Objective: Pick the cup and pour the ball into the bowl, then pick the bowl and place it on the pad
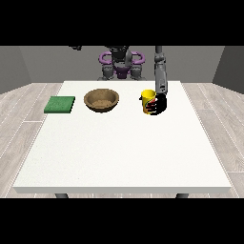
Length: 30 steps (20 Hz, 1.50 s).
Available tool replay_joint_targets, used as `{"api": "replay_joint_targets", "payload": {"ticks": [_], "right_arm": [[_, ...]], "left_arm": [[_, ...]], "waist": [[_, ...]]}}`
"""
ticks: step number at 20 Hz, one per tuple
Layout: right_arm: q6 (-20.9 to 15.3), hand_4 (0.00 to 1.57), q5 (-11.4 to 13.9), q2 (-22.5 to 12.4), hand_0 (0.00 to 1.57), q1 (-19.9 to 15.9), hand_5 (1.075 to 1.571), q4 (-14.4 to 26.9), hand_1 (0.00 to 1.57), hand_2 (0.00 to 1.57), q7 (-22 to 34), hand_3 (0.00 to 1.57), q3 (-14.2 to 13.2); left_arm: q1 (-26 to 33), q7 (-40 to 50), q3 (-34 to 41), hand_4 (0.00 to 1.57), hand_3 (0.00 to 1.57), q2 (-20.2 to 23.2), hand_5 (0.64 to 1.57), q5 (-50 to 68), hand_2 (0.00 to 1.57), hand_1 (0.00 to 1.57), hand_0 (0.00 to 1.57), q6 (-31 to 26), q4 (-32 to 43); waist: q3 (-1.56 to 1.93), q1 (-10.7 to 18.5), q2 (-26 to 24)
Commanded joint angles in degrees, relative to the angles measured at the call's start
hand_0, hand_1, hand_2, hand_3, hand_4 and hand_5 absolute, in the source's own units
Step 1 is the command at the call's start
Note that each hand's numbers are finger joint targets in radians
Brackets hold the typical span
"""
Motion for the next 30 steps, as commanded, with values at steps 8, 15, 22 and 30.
{"api": "replay_joint_targets", "payload": {"ticks": [8, 15, 22, 30], "right_arm": [[3.73, 0.18, -4.89, -2.39, 0.0, 2.62, 1.558, 9.57, 0.0, 0.0, 0.19, 0.0, -6.22], [5.2, 0.26, -4.0, -0.77, 0.0, 2.0, 1.56, 14.51, 0.0, 0.0, -3.15, 0.0, -4.74], [9.14, 0.31, -6.82, -3.07, 0.0, 1.35, 1.562, 19.24, 0.0, 0.0, -5.47, 0.0, -8.1], [4.83, 0.34, -4.08, -1.23, 0.0, -2.34, 1.564, 19.45, 0.0, 0.0, -2.65, 0.0, -5.01]], "left_arm": [[-4.57, 9.25, -7.51, 1.11, 1.57, -0.59, 1.498, -10.14, 1.57, 1.34, 1.34, 13.21, 0.08], [-12.3, 21.88, -15.89, 1.09, 1.57, -2.5, 1.543, -22.83, 1.57, 1.41, 1.41, 28.3, 0.39], [-18.6, 36.1, -21.23, 0.97, 1.57, -3.43, 1.562, -32.67, 1.57, 1.41, 1.41, 34.18, 4.8], [-24.7, 48.01, -29.21, 0.8, 1.57, -1.47, 1.567, -48.04, 1.57, 1.37, 1.37, 43.14, 11.69]], "waist": [[-0.02, 2.95, -9.85], [0.04, 2.12, -11.12], [-0.02, 1.26, -11.89], [0.01, 1.87, -11.98]]}}
